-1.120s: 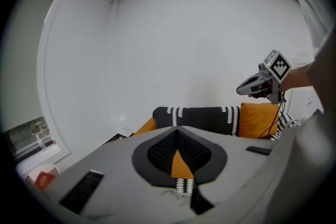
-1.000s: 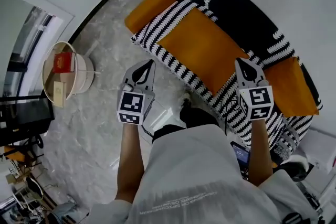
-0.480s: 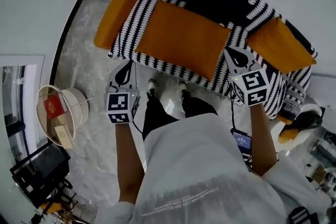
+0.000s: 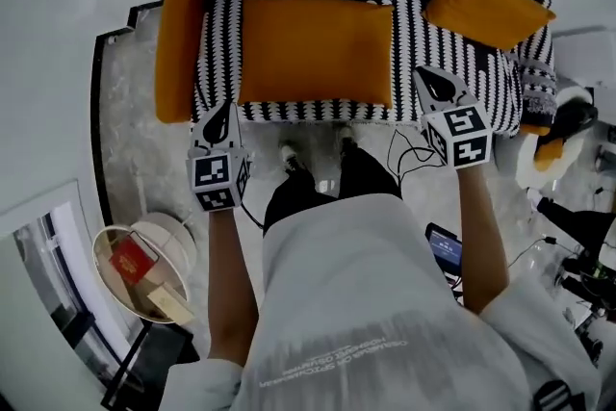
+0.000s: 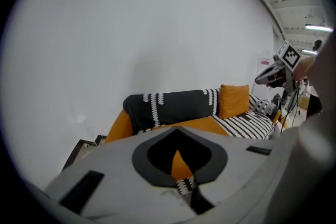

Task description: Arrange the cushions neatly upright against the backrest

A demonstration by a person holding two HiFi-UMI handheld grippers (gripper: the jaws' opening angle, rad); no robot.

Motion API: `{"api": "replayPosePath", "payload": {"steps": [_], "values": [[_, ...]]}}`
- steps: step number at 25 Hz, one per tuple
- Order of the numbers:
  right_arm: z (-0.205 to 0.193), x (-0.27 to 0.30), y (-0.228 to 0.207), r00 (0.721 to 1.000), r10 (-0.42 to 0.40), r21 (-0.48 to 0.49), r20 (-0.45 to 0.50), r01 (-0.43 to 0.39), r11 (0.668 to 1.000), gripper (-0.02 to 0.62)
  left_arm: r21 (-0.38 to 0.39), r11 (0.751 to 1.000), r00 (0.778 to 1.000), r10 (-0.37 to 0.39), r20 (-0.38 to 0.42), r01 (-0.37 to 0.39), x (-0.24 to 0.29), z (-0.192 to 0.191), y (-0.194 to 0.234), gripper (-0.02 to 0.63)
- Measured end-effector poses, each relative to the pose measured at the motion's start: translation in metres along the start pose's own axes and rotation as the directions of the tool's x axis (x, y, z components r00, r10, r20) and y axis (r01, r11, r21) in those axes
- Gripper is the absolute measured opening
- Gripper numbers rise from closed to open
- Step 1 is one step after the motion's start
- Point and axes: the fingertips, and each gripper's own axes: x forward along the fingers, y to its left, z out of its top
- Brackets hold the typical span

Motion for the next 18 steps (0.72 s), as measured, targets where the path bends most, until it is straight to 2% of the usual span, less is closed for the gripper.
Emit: {"api": "replayPosePath", "payload": {"steps": [5,7,10,15,18], "values": [[-0.043,-0.008,-0.005,0.995,-0.092,0.086,-0.048,0.096,0.992,0.002,0.017,0.995,0.992,-0.097,-0.078,0.099,0.025,-0.025,0.002,0.017],[-0.055,-0.012,-0.007,0.991,-0.117,0.093,-0.07,0.123,0.988,0.002,0.013,0.992,0.987,-0.121,-0.106,0.123,0.032,-0.034,0.003,0.044],[-0.084,-0.013,-0.012,0.983,-0.141,0.135,-0.121,0.157,0.978,0.002,0.008,0.988,0.976,-0.152,-0.155,0.156,0.044,-0.052,0.001,0.051],[-0.141,0.014,-0.022,0.973,-0.112,0.244,-0.203,0.161,0.956,0.003,-0.009,0.988,0.956,-0.151,-0.251,0.154,0.068,-0.09,-0.002,0.089],[-0.176,0.03,-0.025,0.96,-0.096,0.266,-0.263,0.168,0.949,0.005,-0.032,0.99,0.938,-0.14,-0.318,0.137,0.084,-0.121,-0.004,0.089]]}}
